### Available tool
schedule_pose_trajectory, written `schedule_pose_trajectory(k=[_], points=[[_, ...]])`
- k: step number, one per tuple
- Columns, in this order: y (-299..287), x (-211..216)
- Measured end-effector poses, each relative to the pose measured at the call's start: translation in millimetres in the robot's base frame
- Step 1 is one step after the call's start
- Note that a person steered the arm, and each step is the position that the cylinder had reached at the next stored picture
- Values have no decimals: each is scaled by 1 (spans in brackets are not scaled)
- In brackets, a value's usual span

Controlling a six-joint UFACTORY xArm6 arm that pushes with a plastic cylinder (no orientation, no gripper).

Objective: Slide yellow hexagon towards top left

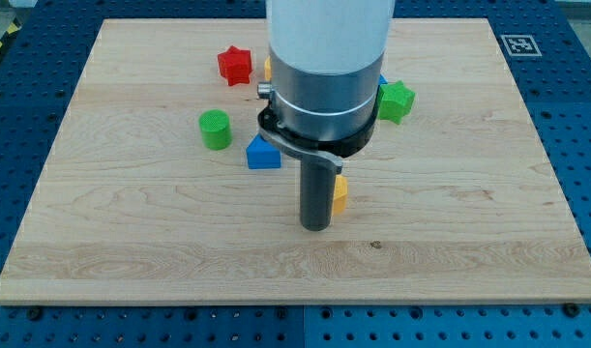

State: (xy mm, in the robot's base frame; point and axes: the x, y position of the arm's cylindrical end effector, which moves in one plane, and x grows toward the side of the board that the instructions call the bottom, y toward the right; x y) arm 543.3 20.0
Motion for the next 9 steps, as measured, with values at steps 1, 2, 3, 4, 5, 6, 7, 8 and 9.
schedule_pose_trajectory(k=[1, 2, 3, 4, 5, 6, 7, 8, 9], points=[[19, -2], [36, -7], [33, -23], [25, -40], [24, -56], [17, -75], [8, -92], [1, -110], [-14, -133]])
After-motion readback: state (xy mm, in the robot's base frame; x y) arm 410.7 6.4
